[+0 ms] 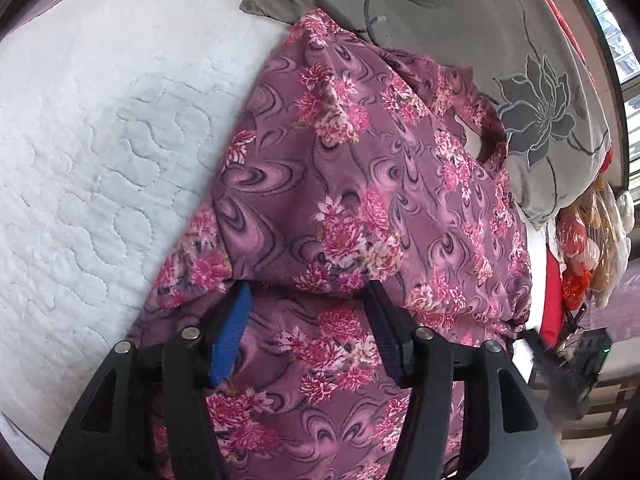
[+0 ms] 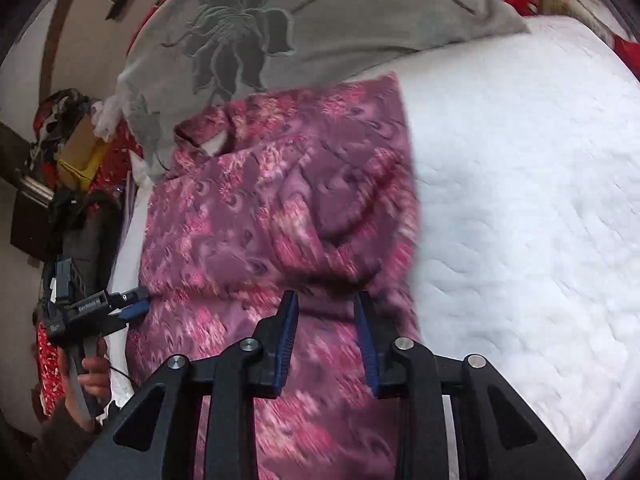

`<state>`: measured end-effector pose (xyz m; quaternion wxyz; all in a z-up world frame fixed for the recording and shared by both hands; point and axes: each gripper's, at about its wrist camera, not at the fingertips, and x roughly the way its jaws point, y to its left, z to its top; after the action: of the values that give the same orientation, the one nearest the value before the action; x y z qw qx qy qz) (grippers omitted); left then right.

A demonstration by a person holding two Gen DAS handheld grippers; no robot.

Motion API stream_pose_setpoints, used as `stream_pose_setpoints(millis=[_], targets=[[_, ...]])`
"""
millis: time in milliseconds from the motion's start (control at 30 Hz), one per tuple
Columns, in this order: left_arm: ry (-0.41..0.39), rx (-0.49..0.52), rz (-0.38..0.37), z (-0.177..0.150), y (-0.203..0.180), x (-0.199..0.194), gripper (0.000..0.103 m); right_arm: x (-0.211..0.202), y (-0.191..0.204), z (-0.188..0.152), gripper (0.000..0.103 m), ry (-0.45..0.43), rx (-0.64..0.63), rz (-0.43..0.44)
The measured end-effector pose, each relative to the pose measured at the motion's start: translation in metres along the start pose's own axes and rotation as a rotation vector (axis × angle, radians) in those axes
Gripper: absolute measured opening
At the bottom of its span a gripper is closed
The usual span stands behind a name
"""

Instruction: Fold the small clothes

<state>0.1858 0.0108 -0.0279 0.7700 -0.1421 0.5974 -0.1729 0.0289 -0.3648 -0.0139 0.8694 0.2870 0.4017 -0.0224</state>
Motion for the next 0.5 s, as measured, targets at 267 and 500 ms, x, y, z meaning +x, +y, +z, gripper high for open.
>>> stream_pose_setpoints(millis=[267, 500], targets=[[-0.001, 0.029, 0.019, -0.002, -0.006, 0.003, 0.059, 0.016, -0.011, 0.03, 0.034, -0.094, 0.16, 0.01], [-0.002, 0.04, -0.001, -0.002, -0.003, 0.004, 0.061, 0.003, -0.005, 0.041, 0.002, -0.219, 0.134, 0.021]])
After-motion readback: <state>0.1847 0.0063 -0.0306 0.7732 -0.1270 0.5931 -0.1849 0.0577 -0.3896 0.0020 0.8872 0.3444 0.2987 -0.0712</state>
